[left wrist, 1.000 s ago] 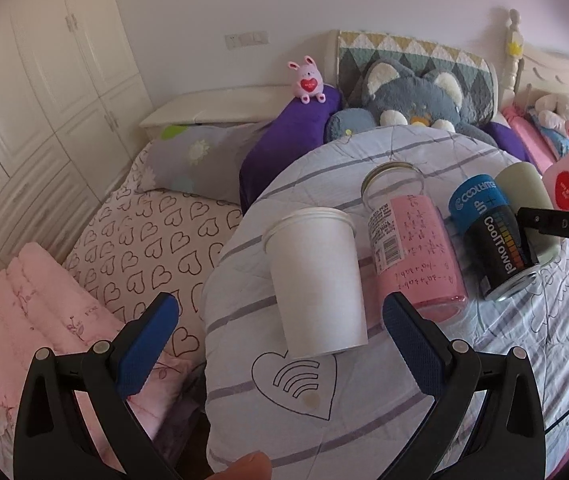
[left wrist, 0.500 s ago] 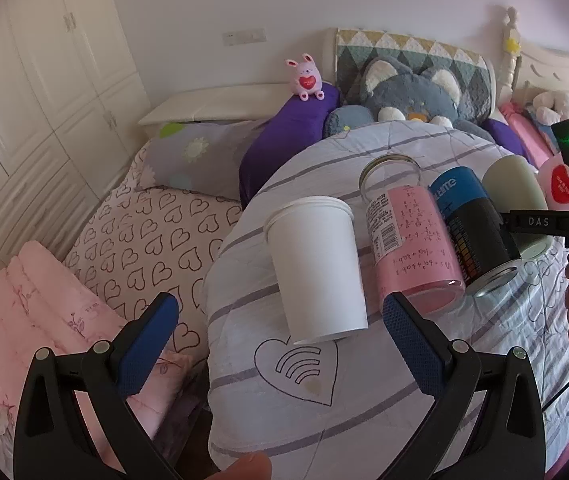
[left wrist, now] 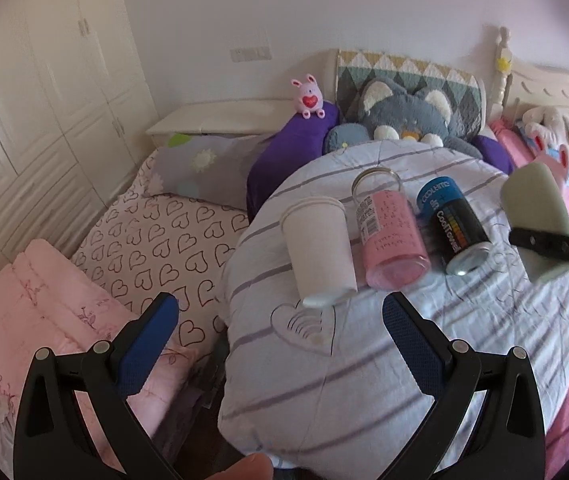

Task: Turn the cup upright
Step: 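Close the right gripper around the pale green cup's body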

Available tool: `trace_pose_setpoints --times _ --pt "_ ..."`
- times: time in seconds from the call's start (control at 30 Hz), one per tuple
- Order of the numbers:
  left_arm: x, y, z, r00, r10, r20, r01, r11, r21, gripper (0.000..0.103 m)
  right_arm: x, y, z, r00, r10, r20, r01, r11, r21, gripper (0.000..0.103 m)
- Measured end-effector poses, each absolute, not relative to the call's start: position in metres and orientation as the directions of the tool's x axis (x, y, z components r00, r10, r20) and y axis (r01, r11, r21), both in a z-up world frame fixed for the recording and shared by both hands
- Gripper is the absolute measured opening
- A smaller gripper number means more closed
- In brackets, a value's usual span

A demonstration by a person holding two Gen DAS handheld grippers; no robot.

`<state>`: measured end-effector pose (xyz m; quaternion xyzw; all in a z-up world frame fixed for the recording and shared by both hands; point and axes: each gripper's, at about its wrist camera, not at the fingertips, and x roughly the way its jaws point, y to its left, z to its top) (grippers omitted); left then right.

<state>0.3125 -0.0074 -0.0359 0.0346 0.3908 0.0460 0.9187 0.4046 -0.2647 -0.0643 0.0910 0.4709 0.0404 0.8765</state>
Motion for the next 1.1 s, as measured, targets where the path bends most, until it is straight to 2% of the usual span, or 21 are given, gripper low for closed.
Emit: trace_pose_setpoints --times 0.2,0.43,1.1 --pt "0.263 0.0 -0.03 0.706 0.116 -0.698 -0.05 0.992 0.114 0.103 0.323 -0.237 -0.053 0.578 0.185 -0.794 -0.009 0.975 0.221 0.076" --pt "0.211 0.005 -0.041 0.702 0.112 -0.704 -0.023 0.991 0.135 0.103 0.261 -0.211 -0.071 0.576 0.198 -0.793 0.007 0.969 0.247 0.076" --pt "0.209 0.002 -0.063 0.674 0.133 -0.726 -0.031 0.988 0.152 0.103 0.267 -0.182 -0.126 0.518 0.146 -0.843 0.025 0.982 0.185 0.076"
